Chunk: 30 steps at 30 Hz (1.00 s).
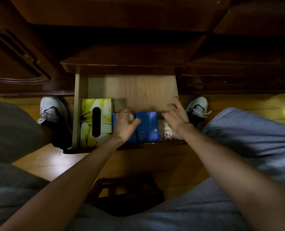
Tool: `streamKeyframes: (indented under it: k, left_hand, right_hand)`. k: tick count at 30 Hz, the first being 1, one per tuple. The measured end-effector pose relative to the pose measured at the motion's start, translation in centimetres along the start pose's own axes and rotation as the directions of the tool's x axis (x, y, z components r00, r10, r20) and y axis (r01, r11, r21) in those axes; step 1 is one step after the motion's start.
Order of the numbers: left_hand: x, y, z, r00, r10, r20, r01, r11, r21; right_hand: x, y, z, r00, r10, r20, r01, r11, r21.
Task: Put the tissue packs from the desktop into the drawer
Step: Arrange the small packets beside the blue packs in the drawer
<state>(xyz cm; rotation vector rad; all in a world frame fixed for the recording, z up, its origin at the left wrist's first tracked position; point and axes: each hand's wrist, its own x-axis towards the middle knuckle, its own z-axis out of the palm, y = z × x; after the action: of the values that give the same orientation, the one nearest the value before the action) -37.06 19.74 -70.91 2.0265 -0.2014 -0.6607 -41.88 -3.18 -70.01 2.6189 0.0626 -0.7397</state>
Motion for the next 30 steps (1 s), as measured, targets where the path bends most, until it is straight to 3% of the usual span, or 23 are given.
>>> streamKeyframes:
  k: [2, 3, 6, 8, 10, 11, 13, 16, 20, 22, 24, 25, 27, 28, 30]
  left_hand:
    - [0.3, 1.5, -0.2, 0.978, -0.198, 0.068, 0.208, 0.883, -0.421]
    - [0.6, 1.9, -0.4, 0.960, -0.254, 0.115, 0.277, 0.813, -0.512]
    - [1.2, 2.8, -0.9, 0.936, -0.286, 0.207, 0.352, 0.791, -0.500]
    - [1.1, 3.0, -0.7, 0.938, -0.252, 0.240, 0.339, 0.818, -0.466]
    - [0.9, 3.1, -0.5, 0.950, -0.158, 0.269, 0.266, 0.861, -0.433]
    - [0.8, 3.2, -0.2, 0.955, -0.125, 0.270, 0.234, 0.876, -0.422]
    - [0.8, 3.2, 0.2, 0.961, -0.133, 0.243, 0.229, 0.876, -0.425]
    - [1.1, 3.0, 0.3, 0.968, -0.170, 0.182, 0.231, 0.887, -0.401]
    - [1.3, 2.7, -0.1, 0.984, -0.080, 0.161, 0.136, 0.915, -0.381]
    - [1.4, 3.0, -0.1, 0.991, -0.071, 0.110, 0.110, 0.906, -0.409]
    - [1.6, 3.1, 0.2, 0.991, -0.128, 0.035, 0.130, 0.881, -0.455]
    - [1.9, 3.0, 0.2, 0.986, -0.164, -0.009, 0.142, 0.878, -0.458]
    - [2.3, 2.5, 0.2, 0.979, -0.191, -0.076, 0.149, 0.913, -0.380]
    - [2.5, 2.1, 0.1, 0.980, -0.183, -0.080, 0.149, 0.937, -0.314]
    - [2.4, 1.1, 0.1, 0.986, -0.158, -0.047, 0.148, 0.975, -0.163]
  right_hand:
    - [-0.8, 1.2, -0.3, 0.990, 0.092, -0.106, -0.071, 0.980, 0.188]
    - [-1.2, 1.7, -0.7, 0.976, 0.140, -0.168, -0.079, 0.942, 0.328]
    - [-2.5, 1.9, -2.5, 0.954, 0.215, -0.208, 0.006, 0.682, 0.731]
    - [-3.2, 1.2, -3.9, 0.988, 0.121, -0.096, 0.030, 0.461, 0.887]
    - [-3.4, 0.2, -4.9, 1.000, 0.004, 0.018, -0.018, 0.171, 0.985]
    - [-3.2, 0.0, -5.1, 0.999, -0.023, 0.027, -0.025, 0.088, 0.996]
    - [-2.8, -0.2, -5.3, 1.000, 0.010, -0.008, 0.007, 0.059, 0.998]
    - [-2.3, 0.3, -5.5, 0.997, 0.061, -0.035, 0.032, 0.059, 0.998]
    - [-1.5, 0.9, -5.6, 0.994, -0.109, 0.011, -0.004, 0.063, 0.998]
    - [-1.0, 0.7, -5.3, 0.992, -0.126, -0.026, 0.040, 0.112, 0.993]
    - [-0.5, 0.8, -5.1, 0.998, -0.035, -0.053, 0.060, 0.249, 0.967]
    - [-0.2, 1.0, -4.9, 0.995, 0.061, -0.084, 0.054, 0.389, 0.920]
    - [0.6, 1.7, -4.0, 0.947, 0.233, -0.221, -0.015, 0.720, 0.694]
    - [1.2, 2.1, -3.5, 0.928, 0.255, -0.271, -0.071, 0.837, 0.543]
    - [2.1, 2.4, -2.8, 0.937, 0.236, -0.259, -0.145, 0.935, 0.324]
